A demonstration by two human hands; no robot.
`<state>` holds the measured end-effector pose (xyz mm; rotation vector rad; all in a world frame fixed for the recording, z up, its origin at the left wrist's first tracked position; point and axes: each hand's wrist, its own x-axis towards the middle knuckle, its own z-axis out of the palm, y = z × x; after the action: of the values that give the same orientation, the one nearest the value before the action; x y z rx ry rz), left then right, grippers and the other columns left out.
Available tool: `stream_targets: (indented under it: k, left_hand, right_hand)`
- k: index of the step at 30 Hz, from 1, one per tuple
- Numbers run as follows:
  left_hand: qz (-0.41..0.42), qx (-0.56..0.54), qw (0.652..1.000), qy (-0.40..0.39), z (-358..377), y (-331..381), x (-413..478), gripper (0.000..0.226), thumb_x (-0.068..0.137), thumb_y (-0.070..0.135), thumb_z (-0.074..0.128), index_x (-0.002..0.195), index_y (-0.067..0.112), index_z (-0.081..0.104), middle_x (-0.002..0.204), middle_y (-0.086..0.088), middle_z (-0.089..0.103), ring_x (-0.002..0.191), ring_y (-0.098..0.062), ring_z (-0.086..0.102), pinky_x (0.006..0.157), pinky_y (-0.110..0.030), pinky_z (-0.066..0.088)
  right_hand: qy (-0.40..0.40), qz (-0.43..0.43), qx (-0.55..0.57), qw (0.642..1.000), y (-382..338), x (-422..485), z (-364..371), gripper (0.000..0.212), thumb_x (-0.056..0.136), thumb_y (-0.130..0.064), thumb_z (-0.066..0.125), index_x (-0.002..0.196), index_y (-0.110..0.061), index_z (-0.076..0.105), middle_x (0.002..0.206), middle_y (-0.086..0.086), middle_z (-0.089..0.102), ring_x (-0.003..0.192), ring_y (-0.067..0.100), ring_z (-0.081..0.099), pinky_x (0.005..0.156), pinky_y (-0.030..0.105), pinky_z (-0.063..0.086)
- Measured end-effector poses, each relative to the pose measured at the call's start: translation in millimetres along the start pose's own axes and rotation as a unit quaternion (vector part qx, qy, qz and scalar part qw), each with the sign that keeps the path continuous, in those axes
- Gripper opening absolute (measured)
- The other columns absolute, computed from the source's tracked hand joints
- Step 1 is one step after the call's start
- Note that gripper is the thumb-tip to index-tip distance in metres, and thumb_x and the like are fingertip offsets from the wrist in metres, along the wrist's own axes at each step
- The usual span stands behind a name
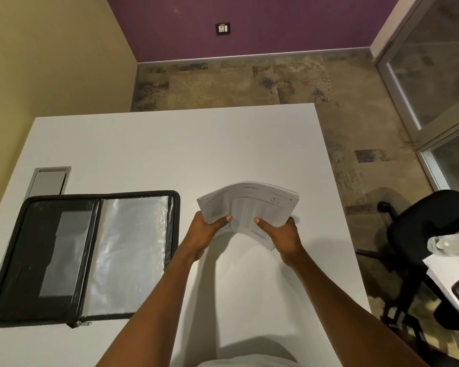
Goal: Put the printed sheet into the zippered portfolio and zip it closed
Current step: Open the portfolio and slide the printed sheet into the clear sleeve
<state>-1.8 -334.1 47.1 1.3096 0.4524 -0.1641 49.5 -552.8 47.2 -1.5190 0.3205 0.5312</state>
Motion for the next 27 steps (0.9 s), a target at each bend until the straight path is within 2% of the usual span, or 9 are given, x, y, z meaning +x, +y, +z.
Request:
stream_targets:
  k: [2, 5, 10, 14, 18, 21, 24, 27]
  left_hand:
    - [0.002, -0.001, 1.0, 0.005, 2.4, -0.6, 1.9, 0.042, 0.09, 0.023, 0.083, 0.13, 0.024, 0.069, 0.125, -0.005, 0.076, 0.118, -0.024, 0.072, 0.096, -0.04, 0.06]
    - [0.004, -0.006, 1.0, 0.02, 3.7, -0.7, 3.3, 0.037, 0.089, 0.026, 0.084, 0.124, 0.028, 0.073, 0.123, -0.004, 0.077, 0.115, -0.023, 0.073, 0.093, -0.037, 0.062]
    - [0.005, -0.027, 0.999, 0.024, 3.0, -8.9, 0.3, 0.036, 0.087, 0.028, 0.086, 0.12, 0.032, 0.075, 0.123, -0.005, 0.077, 0.114, -0.021, 0.074, 0.086, -0.026, 0.061]
    - [0.0, -0.024, 0.999, 0.026, 8.5, -15.6, -1.4, 0.033, 0.089, 0.024, 0.084, 0.119, 0.033, 0.075, 0.121, -0.006, 0.077, 0.114, -0.024, 0.073, 0.087, -0.03, 0.061]
    - [-0.003, -0.017, 0.999, 0.04, 9.5, -17.7, -0.5, 0.033, 0.088, 0.025, 0.085, 0.119, 0.034, 0.075, 0.12, -0.005, 0.077, 0.113, -0.024, 0.074, 0.09, -0.035, 0.062]
    - [-0.009, -0.012, 0.999, 0.048, 8.2, -24.9, -2.9, 0.036, 0.088, 0.029, 0.085, 0.121, 0.032, 0.074, 0.121, -0.005, 0.077, 0.114, -0.024, 0.073, 0.09, -0.035, 0.062]
    - [-0.02, 0.001, 0.999, 0.045, 10.6, -28.7, -4.4, 0.034, 0.087, 0.034, 0.085, 0.119, 0.034, 0.075, 0.119, -0.003, 0.078, 0.113, -0.023, 0.074, 0.092, -0.038, 0.063]
    - [-0.036, 0.029, 0.998, 0.05, 11.2, -25.0, -3.2, 0.035, 0.086, 0.035, 0.086, 0.118, 0.026, 0.075, 0.115, -0.004, 0.079, 0.111, -0.026, 0.075, 0.089, -0.038, 0.064]
  right_hand:
    - [0.005, -0.002, -0.003, 1.0, -1.3, 1.5, -1.4, 0.028, 0.084, -0.015, 0.085, 0.1, -0.032, 0.07, 0.094, -0.022, 0.079, 0.089, -0.002, 0.075, 0.078, 0.021, 0.061]
    - [0.011, -0.003, -0.003, 1.0, -2.2, 4.5, -5.1, 0.028, 0.083, -0.018, 0.086, 0.101, -0.032, 0.071, 0.097, -0.019, 0.079, 0.091, 0.001, 0.075, 0.082, 0.027, 0.061]
    - [0.014, 0.009, -0.002, 1.0, 4.4, 4.6, -9.4, 0.03, 0.081, -0.02, 0.088, 0.097, -0.033, 0.067, 0.089, -0.027, 0.077, 0.085, -0.005, 0.073, 0.078, 0.024, 0.057]
    - [0.008, 0.005, 0.003, 1.0, 11.8, 2.0, -9.7, 0.029, 0.083, -0.015, 0.086, 0.101, -0.033, 0.074, 0.102, -0.011, 0.08, 0.096, 0.008, 0.075, 0.089, 0.033, 0.059]
    - [0.009, 0.001, 0.005, 1.0, 11.7, 1.7, -10.6, 0.028, 0.083, -0.016, 0.086, 0.101, -0.034, 0.075, 0.104, -0.01, 0.08, 0.096, 0.009, 0.076, 0.091, 0.036, 0.06]
    - [0.001, -0.002, -0.005, 1.0, 12.4, 0.0, -11.0, 0.032, 0.085, -0.016, 0.085, 0.097, -0.045, 0.078, 0.105, -0.011, 0.08, 0.098, 0.008, 0.075, 0.089, 0.034, 0.06]
    - [-0.006, -0.002, -0.012, 1.0, 14.4, 0.4, -13.2, 0.031, 0.086, -0.016, 0.083, 0.106, -0.038, 0.074, 0.108, -0.012, 0.079, 0.104, 0.012, 0.074, 0.092, 0.034, 0.059]
    - [-0.019, 0.0, -0.041, 0.999, 7.3, 2.9, -17.8, 0.033, 0.086, -0.02, 0.084, 0.115, -0.031, 0.071, 0.109, -0.01, 0.079, 0.103, 0.012, 0.074, 0.096, 0.04, 0.06]
